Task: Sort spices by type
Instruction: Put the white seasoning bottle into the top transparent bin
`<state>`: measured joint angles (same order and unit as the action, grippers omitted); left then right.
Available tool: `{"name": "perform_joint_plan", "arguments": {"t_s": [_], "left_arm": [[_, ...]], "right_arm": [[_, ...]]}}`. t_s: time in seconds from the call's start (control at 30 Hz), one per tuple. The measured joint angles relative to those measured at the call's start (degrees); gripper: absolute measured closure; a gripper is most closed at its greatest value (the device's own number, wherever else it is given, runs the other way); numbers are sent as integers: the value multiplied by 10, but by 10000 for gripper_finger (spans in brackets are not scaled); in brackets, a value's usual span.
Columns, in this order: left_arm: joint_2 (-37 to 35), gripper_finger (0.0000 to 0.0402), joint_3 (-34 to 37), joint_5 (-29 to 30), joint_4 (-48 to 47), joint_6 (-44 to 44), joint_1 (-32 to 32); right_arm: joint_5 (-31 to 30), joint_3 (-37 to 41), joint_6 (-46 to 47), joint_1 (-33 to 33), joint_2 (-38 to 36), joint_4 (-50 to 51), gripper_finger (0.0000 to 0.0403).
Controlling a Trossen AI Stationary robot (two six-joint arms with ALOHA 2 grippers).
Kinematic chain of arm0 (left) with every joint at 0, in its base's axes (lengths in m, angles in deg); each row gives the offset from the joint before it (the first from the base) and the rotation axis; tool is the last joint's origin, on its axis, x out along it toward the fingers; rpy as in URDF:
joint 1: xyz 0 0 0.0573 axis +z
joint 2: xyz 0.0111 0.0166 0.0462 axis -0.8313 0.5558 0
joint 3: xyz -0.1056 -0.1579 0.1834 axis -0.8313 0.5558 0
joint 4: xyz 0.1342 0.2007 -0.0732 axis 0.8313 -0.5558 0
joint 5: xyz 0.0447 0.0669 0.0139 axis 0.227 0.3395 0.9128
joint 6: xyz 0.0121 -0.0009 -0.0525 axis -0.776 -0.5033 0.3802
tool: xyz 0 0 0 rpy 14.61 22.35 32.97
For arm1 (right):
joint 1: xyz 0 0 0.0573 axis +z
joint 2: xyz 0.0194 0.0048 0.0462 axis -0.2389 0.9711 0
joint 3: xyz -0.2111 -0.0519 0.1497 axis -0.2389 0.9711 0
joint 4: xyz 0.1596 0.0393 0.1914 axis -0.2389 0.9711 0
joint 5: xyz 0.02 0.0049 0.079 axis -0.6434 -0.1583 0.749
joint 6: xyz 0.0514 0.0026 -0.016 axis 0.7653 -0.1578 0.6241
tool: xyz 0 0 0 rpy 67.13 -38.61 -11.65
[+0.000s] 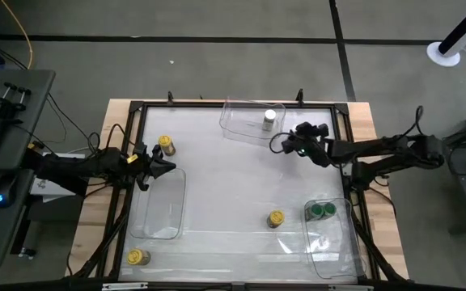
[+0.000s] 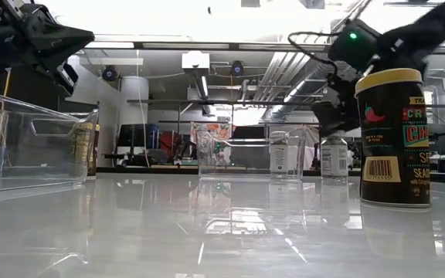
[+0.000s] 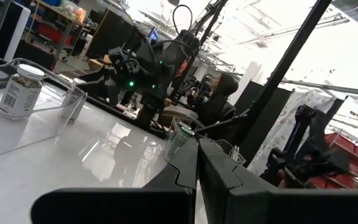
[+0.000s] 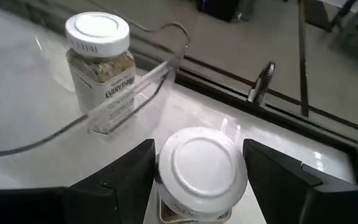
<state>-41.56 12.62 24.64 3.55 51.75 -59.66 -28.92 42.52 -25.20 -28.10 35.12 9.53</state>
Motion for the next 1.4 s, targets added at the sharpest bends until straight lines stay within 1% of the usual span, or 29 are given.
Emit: {"name": "perform_joint_plan", "arguments": {"t_s": [0.13,0.23,0.33,0.47,0.57,0.67,0.7,0.8,0.97,1.07,1.17,1.4], "left_arm": [[0,401,0,0,0,0,0],[0,401,0,0,0,0,0],[0,401,0,0,0,0,0],[0,401,0,0,0,0,0],[0,401,0,0,0,0,0],[0,401,0,0,0,0,0],[0,401,0,0,0,0,0],[0,401,0,0,0,0,0],[0,401,0,0,0,0,0],[0,401,0,0,0,0,0],[0,401,0,0,0,0,0],[0,401,0,0,0,0,0]], "right_arm": [[34,-85,-10,0,0,130,166],[91,-162,-29,-10,0,224,166],[185,-234,-32,-44,0,320,166],[335,-309,-23,-126,0,432,166],[409,-324,-23,-185,0,471,166],[467,-318,-24,-230,5,474,166],[477,-316,-26,-241,10,475,166],[480,-316,-45,-257,35,470,166],[489,-316,-68,-250,91,454,166],[477,-318,-88,-244,111,451,166],[452,-318,-94,-238,121,454,166],[448,-318,-104,-235,124,463,166]]}}
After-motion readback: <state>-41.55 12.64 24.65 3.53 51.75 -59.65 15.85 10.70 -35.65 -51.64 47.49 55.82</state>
